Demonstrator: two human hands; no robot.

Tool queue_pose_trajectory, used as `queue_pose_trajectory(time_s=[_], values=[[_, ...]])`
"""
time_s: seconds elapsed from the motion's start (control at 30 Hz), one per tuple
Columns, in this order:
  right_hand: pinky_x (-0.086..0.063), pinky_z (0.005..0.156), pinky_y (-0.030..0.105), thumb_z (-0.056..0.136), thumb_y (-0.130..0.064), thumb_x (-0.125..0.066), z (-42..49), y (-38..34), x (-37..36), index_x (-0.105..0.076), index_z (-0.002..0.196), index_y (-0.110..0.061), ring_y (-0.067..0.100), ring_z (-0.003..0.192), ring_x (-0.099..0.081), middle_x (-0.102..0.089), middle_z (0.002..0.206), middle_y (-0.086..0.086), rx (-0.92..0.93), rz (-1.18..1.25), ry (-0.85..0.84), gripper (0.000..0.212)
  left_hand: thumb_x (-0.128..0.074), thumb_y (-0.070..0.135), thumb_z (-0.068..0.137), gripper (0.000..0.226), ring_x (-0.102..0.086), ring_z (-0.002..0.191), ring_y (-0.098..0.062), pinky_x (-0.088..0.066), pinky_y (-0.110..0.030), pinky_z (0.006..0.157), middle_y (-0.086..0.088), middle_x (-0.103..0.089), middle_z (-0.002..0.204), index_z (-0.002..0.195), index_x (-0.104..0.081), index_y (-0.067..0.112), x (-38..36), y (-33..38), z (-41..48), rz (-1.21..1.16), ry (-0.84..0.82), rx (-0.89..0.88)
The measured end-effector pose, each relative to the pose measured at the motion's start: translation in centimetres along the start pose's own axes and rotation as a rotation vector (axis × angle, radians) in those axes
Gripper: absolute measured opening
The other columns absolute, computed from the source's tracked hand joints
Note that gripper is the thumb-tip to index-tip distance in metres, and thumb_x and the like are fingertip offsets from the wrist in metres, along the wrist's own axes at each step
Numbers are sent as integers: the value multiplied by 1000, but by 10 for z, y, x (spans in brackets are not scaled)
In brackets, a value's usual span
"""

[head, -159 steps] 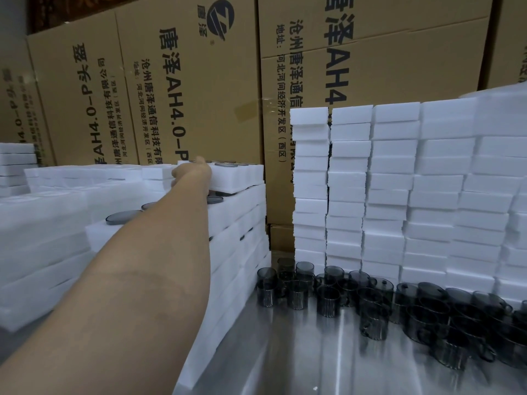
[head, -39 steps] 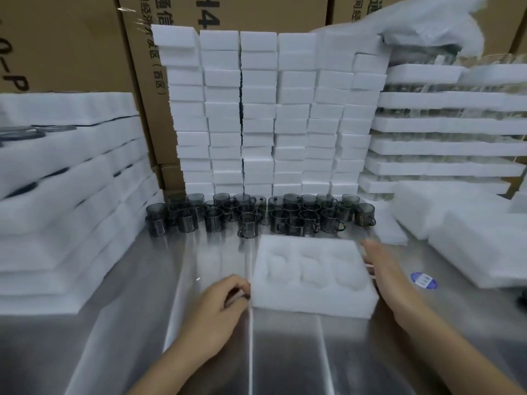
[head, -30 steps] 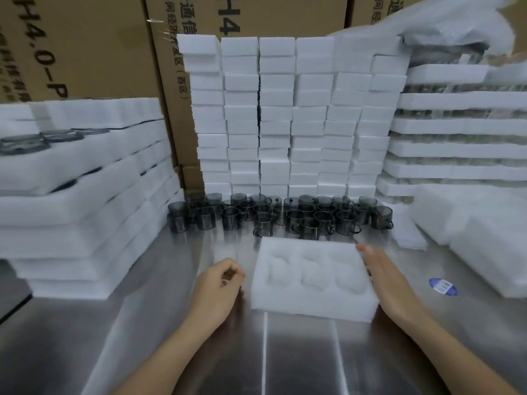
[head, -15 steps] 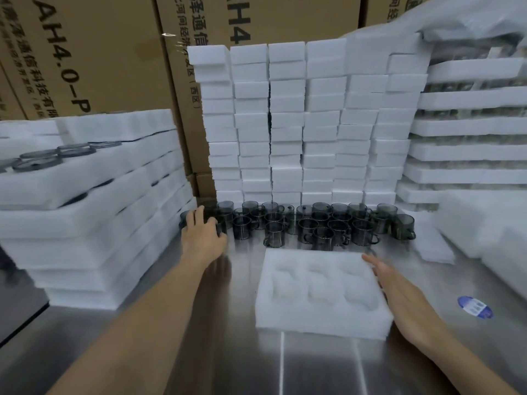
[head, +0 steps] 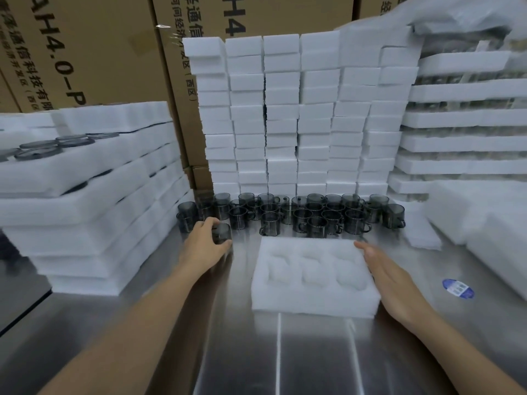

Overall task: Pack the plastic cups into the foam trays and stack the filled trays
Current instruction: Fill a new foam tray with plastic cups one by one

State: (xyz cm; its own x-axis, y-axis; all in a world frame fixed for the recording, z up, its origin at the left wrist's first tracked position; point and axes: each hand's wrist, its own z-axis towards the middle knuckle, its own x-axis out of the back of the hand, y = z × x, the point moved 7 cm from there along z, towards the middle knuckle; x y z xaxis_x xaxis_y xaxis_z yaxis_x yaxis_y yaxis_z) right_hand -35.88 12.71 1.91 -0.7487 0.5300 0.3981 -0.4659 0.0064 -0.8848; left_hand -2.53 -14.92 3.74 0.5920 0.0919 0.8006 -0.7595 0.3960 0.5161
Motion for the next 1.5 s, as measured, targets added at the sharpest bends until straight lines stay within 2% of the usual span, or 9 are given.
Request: queue_pose_trajectory(time_s=[0.2, 0.47, 0.63, 0.73, 0.87, 1.07, 1.2, 1.4, 1.5], values=[[-30, 99, 5, 101, -65, -39, -7, -9, -1, -58, 128, -59, -38, 118, -38, -48, 125, -57, 21, -12, 0, 33, -93, 32, 82, 57, -58, 119, -17, -46, -31, 94, 6, -61, 129, 126, -57, 33, -1, -7, -39, -325, 15, 60], [-27, 88, -11, 101, -62, -42, -20, -21, -4, -57, 124, -63, -35, 118, -43, -52, 120, -59, 64, -86, -21, 27, -95, 43, 78, 90, -60, 130, -20, -48, -36, 106, 1, -61, 149, 153, -48, 25, -7, -7, -78, -392, -26, 119], [-26, 104, 7, 102, -62, -41, -18, -17, -3, -55, 150, -39, -9, 135, -41, -50, 147, -29, 49, -139, -22, 56, -98, 47, 71, 70, -66, 111, -13, -51, -31, 89, 16, -68, 117, 128, -61, 35, -3, 8, -82, -392, -24, 47], [-24, 107, 13, 100, -67, -38, -18, -15, -3, -52, 151, -42, -10, 136, -37, -46, 148, -31, 62, -173, -36, 58, -95, 48, 74, 76, -62, 118, -11, -53, -34, 96, 13, -63, 132, 140, -60, 35, 14, 27, -88, -278, 86, -67], [-26, 110, 21, 100, -71, -36, -12, -10, -1, -51, 149, -49, -4, 136, -40, -48, 146, -31, 69, -223, -52, 56, -93, 33, 81, 71, -55, 138, -16, -48, -46, 116, 7, -58, 152, 145, -63, 26, 65, 77, -109, -214, 416, -446], [-26, 111, 24, 98, -73, -34, -5, -6, 2, -51, 150, -46, -2, 134, -40, -48, 146, -29, 105, -317, -66, 61, -91, 5, 82, 71, -43, 147, 1, -47, -19, 108, -4, -49, 158, 142, -56, 21, 128, 120, -158, -417, 916, -775], [-28, 109, 25, 97, -74, -33, -1, -7, 0, -49, 149, -49, -2, 132, -42, -50, 144, -27, 109, -351, -95, 59, -92, 6, 82, 74, -42, 146, 4, -50, -17, 101, -4, -46, 158, 143, -53, 23, 133, 124, -162, -485, 899, -801], [-31, 105, 27, 97, -72, -32, -6, -13, -2, -51, 146, -49, 1, 125, -47, -55, 140, -21, 114, -379, -94, 58, -83, 4, 89, 69, -55, 139, -19, -56, -22, 92, 6, -48, 159, 146, -54, 30, 128, 120, -153, -667, 789, -683], [-40, 94, 29, 96, -73, -31, -7, -15, -2, -52, 146, -50, -8, 83, -56, -55, 138, -21, 92, -386, -93, 59, -85, 8, 89, 80, -57, 140, -16, -57, -25, 92, 12, -52, 158, 153, -45, 36, 120, 116, -143, -831, 653, -599]])
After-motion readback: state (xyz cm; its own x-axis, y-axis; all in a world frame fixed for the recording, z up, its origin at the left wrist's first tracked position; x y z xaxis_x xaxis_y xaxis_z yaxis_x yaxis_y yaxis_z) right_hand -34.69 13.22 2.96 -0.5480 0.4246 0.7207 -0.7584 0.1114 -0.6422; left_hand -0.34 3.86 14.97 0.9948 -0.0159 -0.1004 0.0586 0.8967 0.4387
